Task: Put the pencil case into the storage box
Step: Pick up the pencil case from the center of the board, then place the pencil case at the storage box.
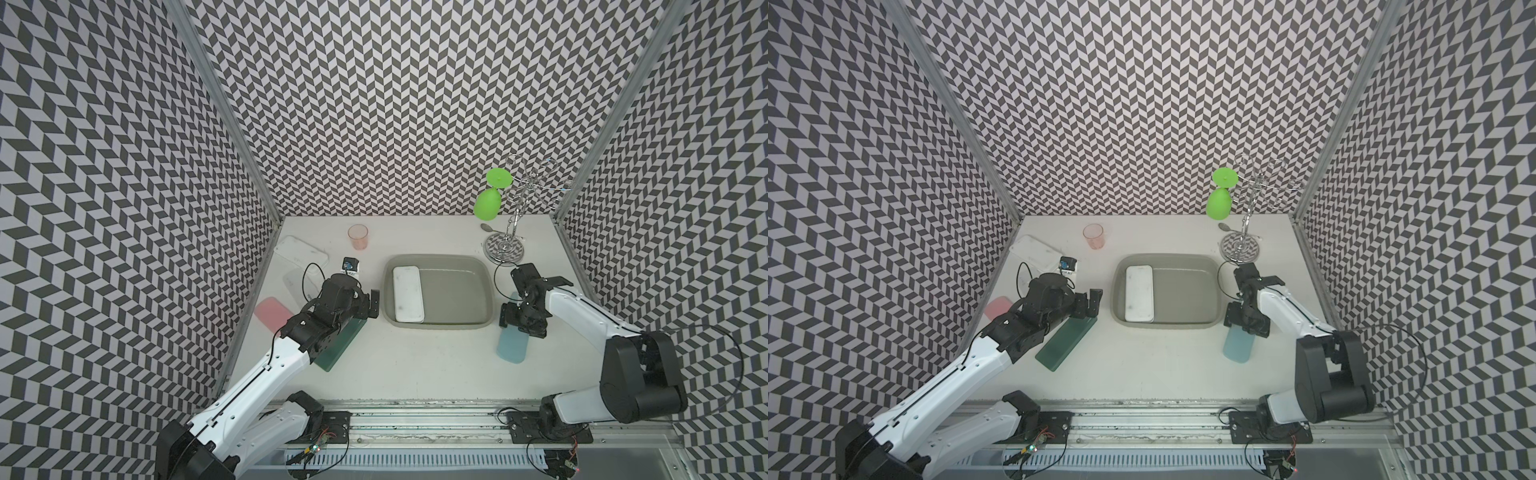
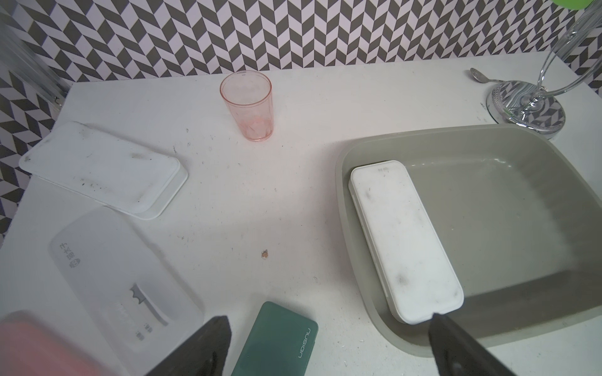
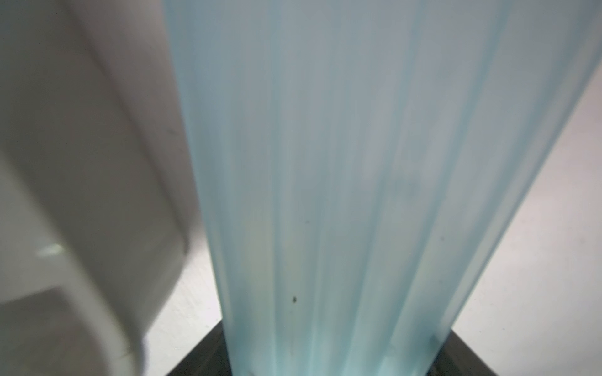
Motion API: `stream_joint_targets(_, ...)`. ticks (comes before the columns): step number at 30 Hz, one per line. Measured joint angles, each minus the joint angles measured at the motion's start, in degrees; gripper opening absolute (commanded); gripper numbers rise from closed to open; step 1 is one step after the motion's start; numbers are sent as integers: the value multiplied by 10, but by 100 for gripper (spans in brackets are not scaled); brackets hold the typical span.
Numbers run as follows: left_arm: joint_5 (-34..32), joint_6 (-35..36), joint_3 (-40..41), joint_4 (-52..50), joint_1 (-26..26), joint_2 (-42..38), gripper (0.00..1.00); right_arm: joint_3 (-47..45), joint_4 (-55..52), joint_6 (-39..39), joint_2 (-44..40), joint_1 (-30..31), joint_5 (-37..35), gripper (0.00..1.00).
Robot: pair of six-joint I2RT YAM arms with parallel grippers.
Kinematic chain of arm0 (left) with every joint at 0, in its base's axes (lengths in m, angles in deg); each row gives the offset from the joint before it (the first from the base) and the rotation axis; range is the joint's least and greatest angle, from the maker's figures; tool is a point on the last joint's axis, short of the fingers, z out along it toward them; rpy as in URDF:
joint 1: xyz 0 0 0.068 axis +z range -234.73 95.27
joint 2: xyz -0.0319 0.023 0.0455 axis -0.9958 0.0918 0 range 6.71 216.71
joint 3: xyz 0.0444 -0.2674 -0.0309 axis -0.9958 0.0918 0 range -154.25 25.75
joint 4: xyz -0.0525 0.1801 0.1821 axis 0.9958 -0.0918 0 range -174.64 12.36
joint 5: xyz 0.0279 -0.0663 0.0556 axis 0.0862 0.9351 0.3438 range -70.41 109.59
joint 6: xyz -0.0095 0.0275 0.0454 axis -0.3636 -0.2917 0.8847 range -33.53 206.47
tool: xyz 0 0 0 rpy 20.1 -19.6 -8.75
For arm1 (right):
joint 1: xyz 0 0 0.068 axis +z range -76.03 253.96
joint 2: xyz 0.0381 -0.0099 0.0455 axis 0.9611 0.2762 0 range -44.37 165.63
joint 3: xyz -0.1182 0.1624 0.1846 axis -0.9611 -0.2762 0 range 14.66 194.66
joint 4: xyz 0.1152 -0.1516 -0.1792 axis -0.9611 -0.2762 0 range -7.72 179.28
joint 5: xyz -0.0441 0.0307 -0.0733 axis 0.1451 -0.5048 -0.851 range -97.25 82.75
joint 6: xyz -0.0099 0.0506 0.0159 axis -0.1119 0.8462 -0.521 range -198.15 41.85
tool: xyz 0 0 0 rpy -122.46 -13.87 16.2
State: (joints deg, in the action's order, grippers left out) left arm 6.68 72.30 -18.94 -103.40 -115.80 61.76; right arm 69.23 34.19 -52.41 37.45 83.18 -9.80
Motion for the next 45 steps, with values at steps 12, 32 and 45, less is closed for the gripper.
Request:
stream_joint_targets(12, -3, -16, -5, -16, 4, 0, 100, 282, -73, -16, 38, 22, -7, 72)
stream_joint_targets(32, -33, -68, -49, -97, 12, -29, 100, 452, -59, -47, 374, 205, 22, 74)
stream_joint_targets(45, -42, -71, -52, -117, 18, -18, 100, 503, -30, -77, 460, 205, 89, 99)
